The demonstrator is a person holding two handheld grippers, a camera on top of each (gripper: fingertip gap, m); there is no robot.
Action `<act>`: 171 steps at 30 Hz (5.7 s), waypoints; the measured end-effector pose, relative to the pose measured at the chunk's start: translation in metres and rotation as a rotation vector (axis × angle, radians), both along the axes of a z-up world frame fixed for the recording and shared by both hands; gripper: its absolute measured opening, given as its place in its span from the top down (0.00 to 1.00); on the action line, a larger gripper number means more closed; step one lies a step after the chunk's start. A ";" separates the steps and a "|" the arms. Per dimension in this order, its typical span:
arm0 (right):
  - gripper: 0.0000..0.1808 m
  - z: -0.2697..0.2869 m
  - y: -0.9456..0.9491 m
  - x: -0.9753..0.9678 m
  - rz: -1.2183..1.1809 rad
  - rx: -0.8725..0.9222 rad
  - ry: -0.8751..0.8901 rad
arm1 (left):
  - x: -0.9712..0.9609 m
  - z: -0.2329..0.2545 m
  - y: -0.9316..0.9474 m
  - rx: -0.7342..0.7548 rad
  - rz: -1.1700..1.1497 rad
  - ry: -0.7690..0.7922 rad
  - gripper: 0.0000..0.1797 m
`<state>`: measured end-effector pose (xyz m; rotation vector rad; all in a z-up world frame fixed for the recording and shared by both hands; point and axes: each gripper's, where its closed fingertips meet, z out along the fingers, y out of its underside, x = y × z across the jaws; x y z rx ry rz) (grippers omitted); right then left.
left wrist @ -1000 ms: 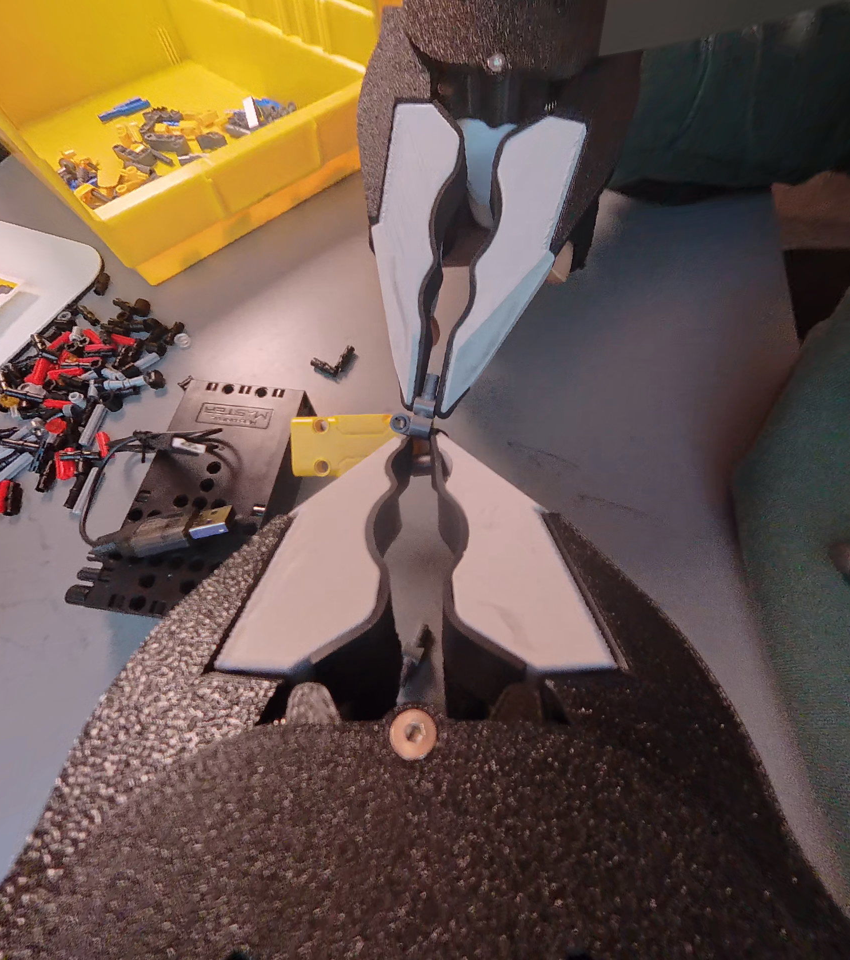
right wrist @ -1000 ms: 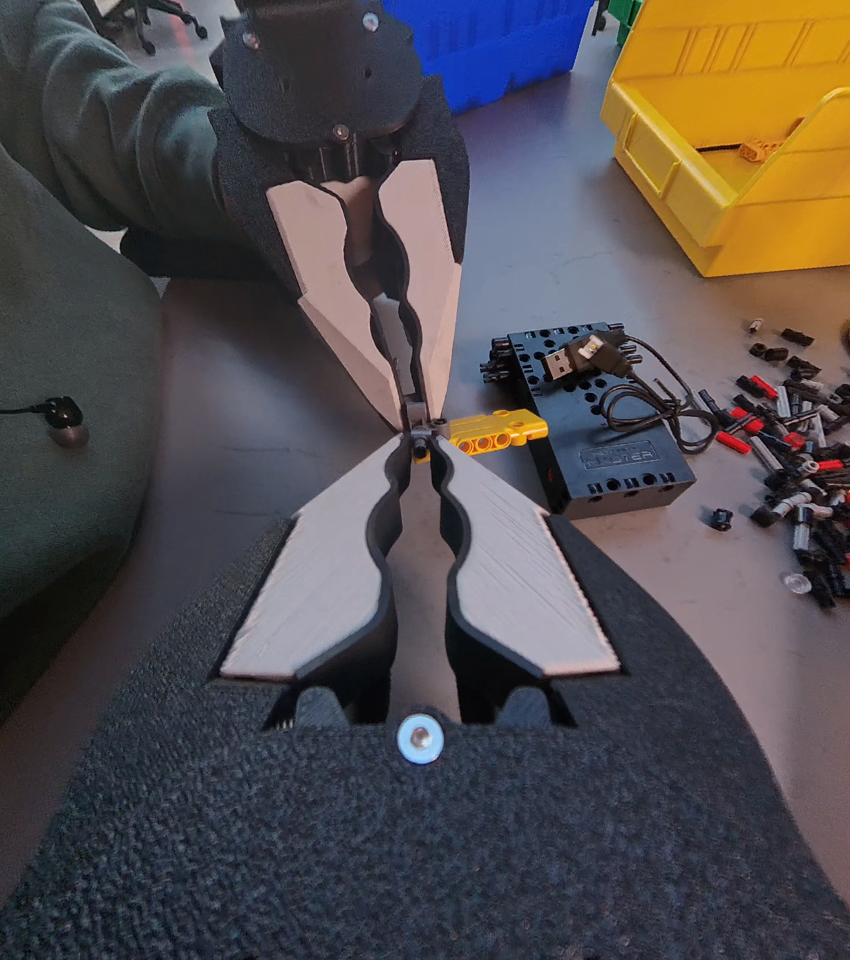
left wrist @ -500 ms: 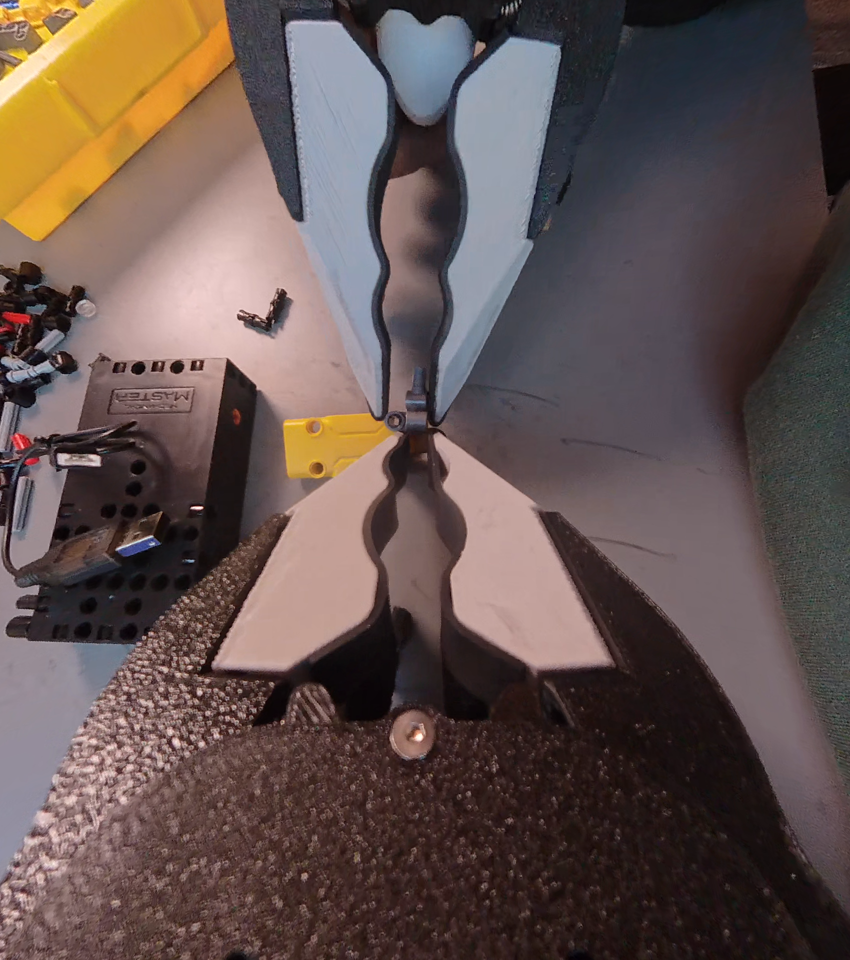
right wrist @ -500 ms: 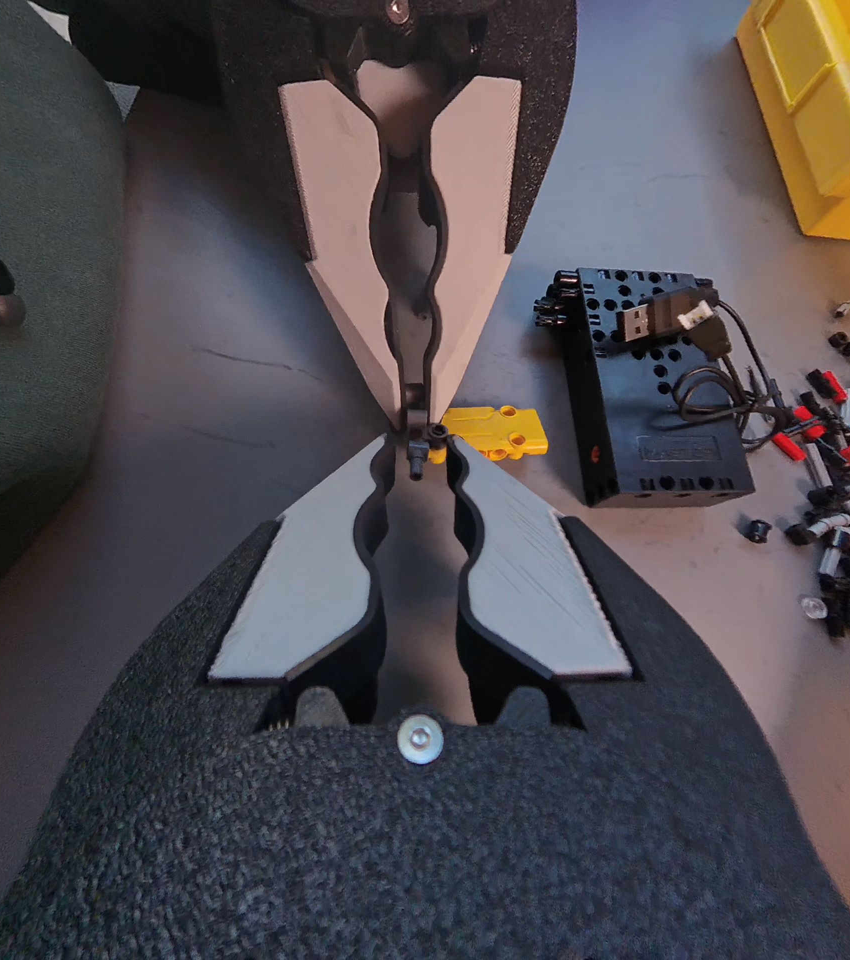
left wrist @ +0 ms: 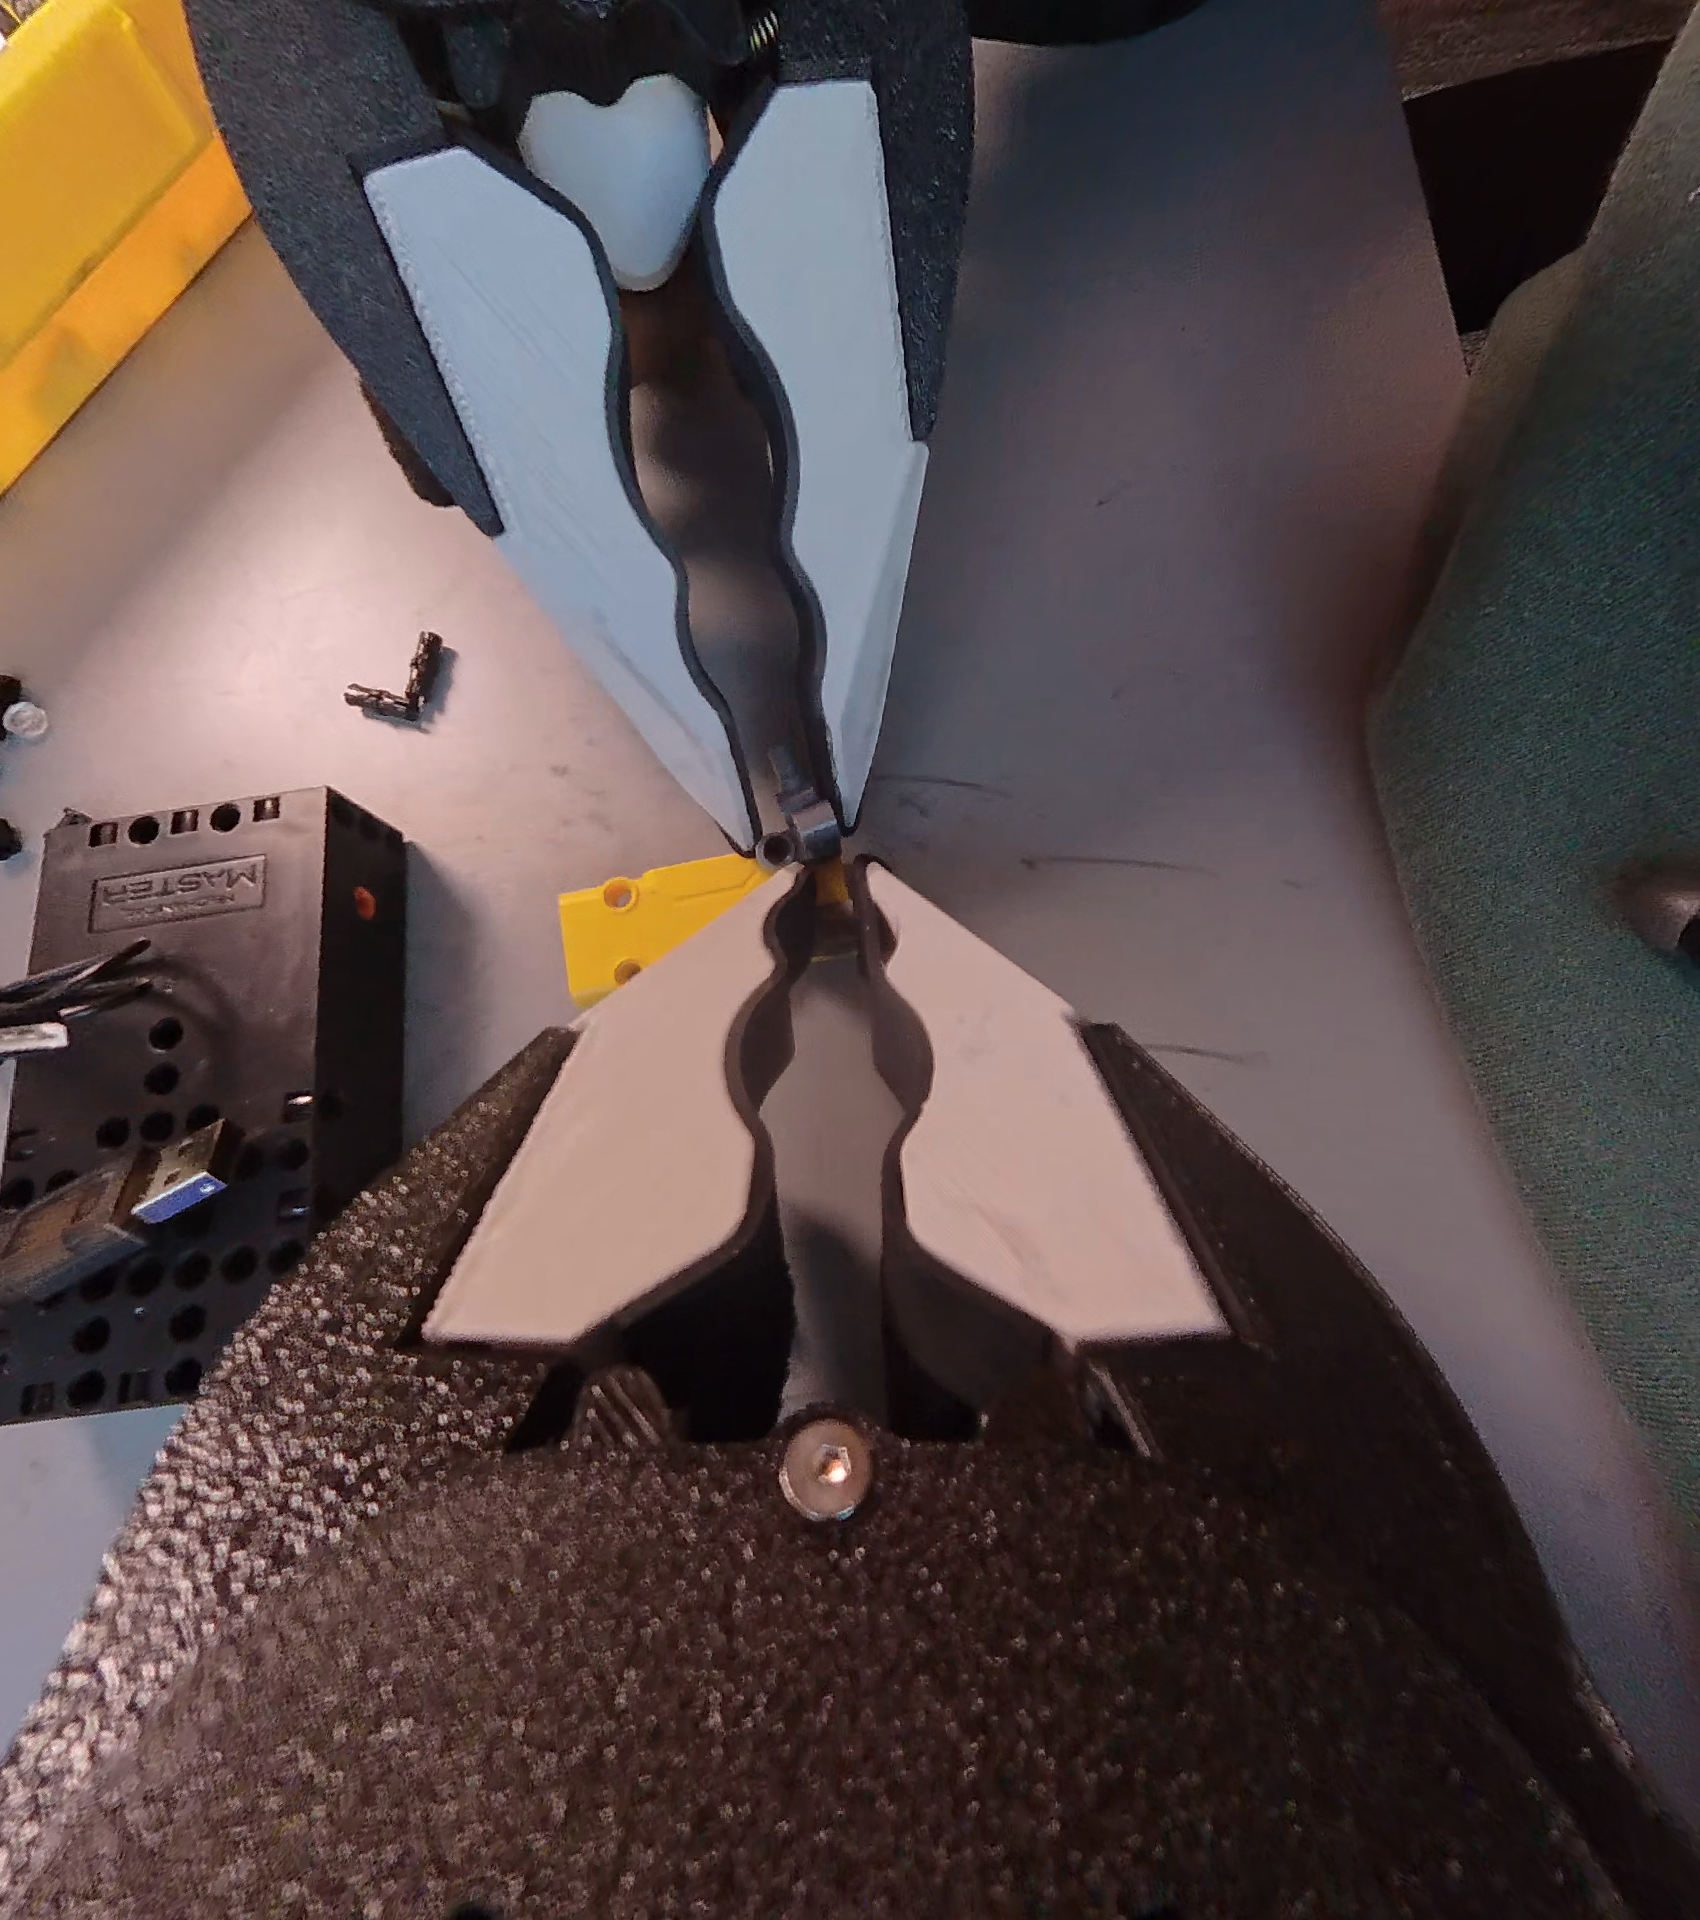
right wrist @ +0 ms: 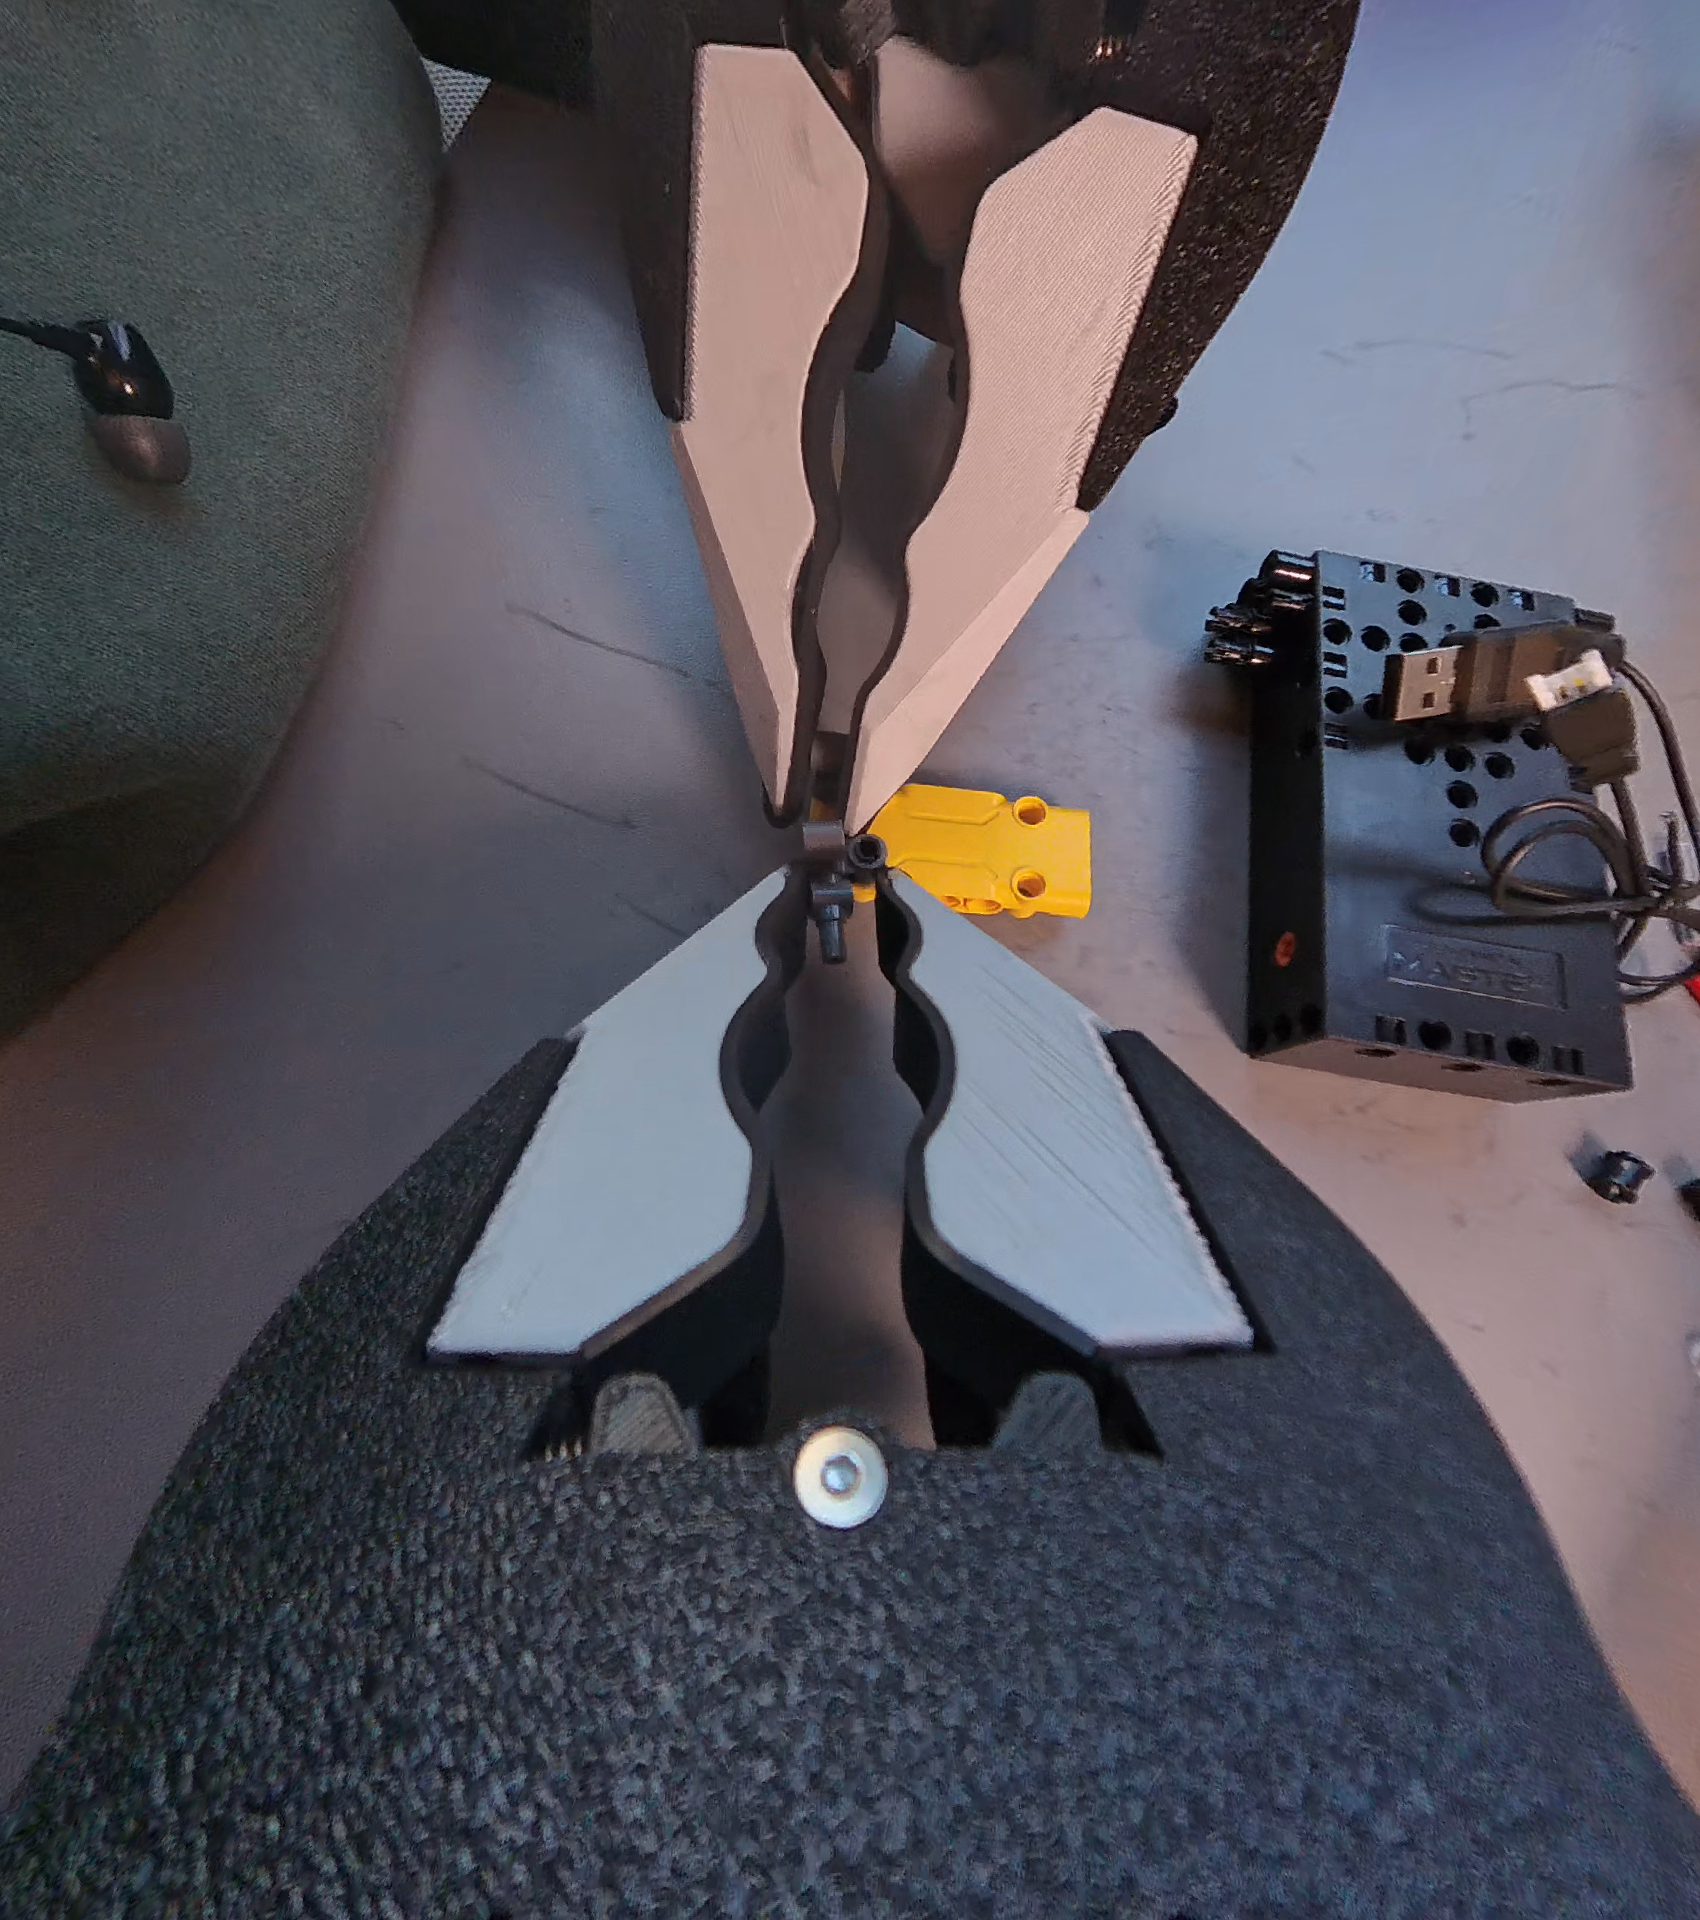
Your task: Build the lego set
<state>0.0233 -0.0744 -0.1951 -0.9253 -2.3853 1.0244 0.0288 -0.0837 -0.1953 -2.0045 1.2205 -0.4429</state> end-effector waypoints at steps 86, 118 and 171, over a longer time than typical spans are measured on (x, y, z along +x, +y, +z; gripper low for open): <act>0.92 0.002 0.006 -0.023 -0.116 0.012 0.030 | -0.033 0.004 0.003 -0.095 0.129 -0.054 0.96; 0.93 0.002 0.012 -0.033 -0.213 -0.017 0.004 | -0.041 -0.001 0.009 -0.123 0.305 -0.014 0.97; 0.83 0.005 0.015 -0.033 -0.082 0.072 -0.056 | -0.040 -0.003 0.005 -0.180 0.479 -0.059 0.97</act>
